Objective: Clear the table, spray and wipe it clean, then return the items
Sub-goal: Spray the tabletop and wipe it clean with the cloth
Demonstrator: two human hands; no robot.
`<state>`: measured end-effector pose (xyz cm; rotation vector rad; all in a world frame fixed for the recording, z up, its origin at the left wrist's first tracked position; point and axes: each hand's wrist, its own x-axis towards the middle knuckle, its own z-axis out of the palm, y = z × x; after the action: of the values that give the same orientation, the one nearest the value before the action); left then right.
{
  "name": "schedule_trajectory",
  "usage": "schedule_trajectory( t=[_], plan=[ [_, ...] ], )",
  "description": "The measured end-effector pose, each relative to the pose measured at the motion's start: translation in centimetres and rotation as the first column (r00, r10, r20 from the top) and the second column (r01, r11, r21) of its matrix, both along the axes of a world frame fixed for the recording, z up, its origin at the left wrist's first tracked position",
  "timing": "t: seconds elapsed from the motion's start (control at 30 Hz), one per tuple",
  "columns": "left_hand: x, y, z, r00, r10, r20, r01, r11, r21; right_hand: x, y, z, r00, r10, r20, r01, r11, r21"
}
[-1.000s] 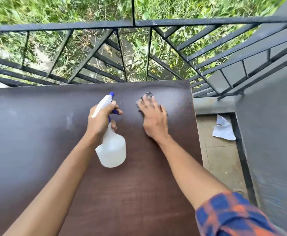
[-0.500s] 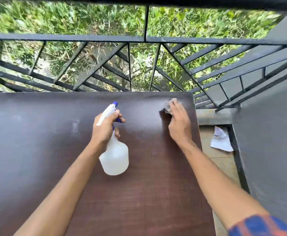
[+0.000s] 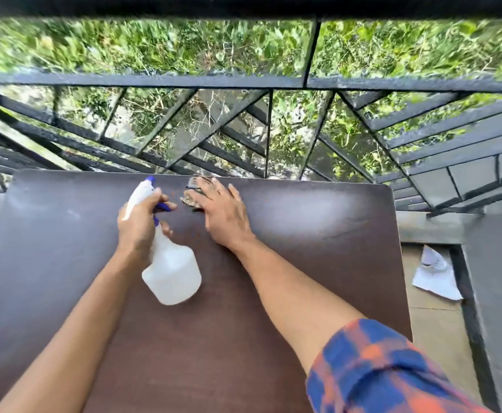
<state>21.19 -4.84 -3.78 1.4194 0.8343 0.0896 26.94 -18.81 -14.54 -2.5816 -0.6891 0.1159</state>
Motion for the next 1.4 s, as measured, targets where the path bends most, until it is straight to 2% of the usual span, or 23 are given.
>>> schedule_trajectory(
  t=[0.07, 0.13, 0.27, 0.33, 0.43, 0.53, 0.7, 0.9, 0.97, 1.07, 1.13, 1.2, 1.27, 1.33, 1.4],
  plan=[
    [0.7, 0.1, 0.0, 1.0, -0.025, 0.003, 0.025, 0.999, 0.028, 1.1, -2.4, -0.2, 0.988, -0.157, -0.003, 0.157, 0.987, 0.021],
    [1.3, -0.1, 0.0, 0.999, -0.053, 0.01, 0.053, 0.998, 0.015, 2.5, -7.0, -0.2, 0.936, -0.353, -0.006, 0.353, 0.935, 0.033],
    [2.0, -2.6, 0.2, 0.993, -0.119, 0.025, 0.12, 0.992, -0.035, 3.2, -20.8, -0.1, 0.73, -0.684, -0.001, 0.683, 0.73, -0.022],
    [2.0, -4.1, 0.4, 0.987, -0.156, 0.046, 0.159, 0.986, -0.058, 2.2, -26.0, 0.0, 0.706, -0.708, 0.02, 0.707, 0.703, -0.077],
    [1.4, -6.1, 0.7, 0.974, -0.218, 0.054, 0.223, 0.971, -0.085, 1.3, -28.3, 0.4, 0.743, -0.668, 0.028, 0.667, 0.739, -0.094],
    [0.1, -7.0, 0.8, 0.961, -0.268, 0.065, 0.274, 0.955, -0.113, 1.0, -27.1, 0.9, 0.66, -0.751, -0.021, 0.748, 0.659, -0.081],
    [-2.5, -5.7, 0.7, 0.961, -0.277, 0.02, 0.277, 0.953, -0.125, -3.6, -27.3, 0.2, 0.451, -0.892, -0.039, 0.888, 0.452, -0.088],
    [-4.7, -0.9, 0.3, 0.977, -0.214, -0.005, 0.213, 0.971, -0.105, -5.2, -22.5, 0.1, 0.39, -0.921, -0.017, 0.918, 0.39, -0.078],
    [-5.4, 0.9, 0.4, 0.984, -0.176, -0.017, 0.173, 0.98, -0.095, -4.1, -17.4, 0.1, 0.463, -0.886, -0.031, 0.88, 0.464, -0.1],
    [-6.9, 3.6, 0.6, 0.996, -0.087, -0.029, 0.084, 0.993, -0.084, -2.8, -7.6, 0.6, 0.673, -0.733, -0.096, 0.725, 0.68, -0.115],
    [-8.0, 5.1, 0.9, 0.998, -0.043, -0.041, 0.04, 0.997, -0.067, -2.7, -0.9, 1.3, 0.809, -0.566, -0.16, 0.554, 0.825, -0.116],
    [-9.2, 6.3, 1.2, 0.999, -0.008, -0.042, 0.006, 0.998, -0.055, -3.4, 5.2, 2.0, 0.93, -0.321, -0.178, 0.303, 0.945, -0.12],
    [-10.3, 7.0, 1.5, 0.999, 0.017, -0.042, -0.018, 0.999, -0.03, -5.1, 10.2, 2.3, 0.984, -0.044, -0.175, 0.021, 0.991, -0.13],
    [-11.1, 7.1, 1.8, 0.999, 0.013, -0.046, -0.013, 1.0, 0.007, -7.7, 12.8, 2.1, 0.967, 0.191, -0.167, -0.215, 0.966, -0.141],
    [-11.8, 6.6, 2.0, 1.0, 0.007, -0.029, -0.007, 1.0, 0.016, -9.9, 12.4, 1.6, 0.946, 0.299, -0.123, -0.315, 0.94, -0.135]
  ],
)
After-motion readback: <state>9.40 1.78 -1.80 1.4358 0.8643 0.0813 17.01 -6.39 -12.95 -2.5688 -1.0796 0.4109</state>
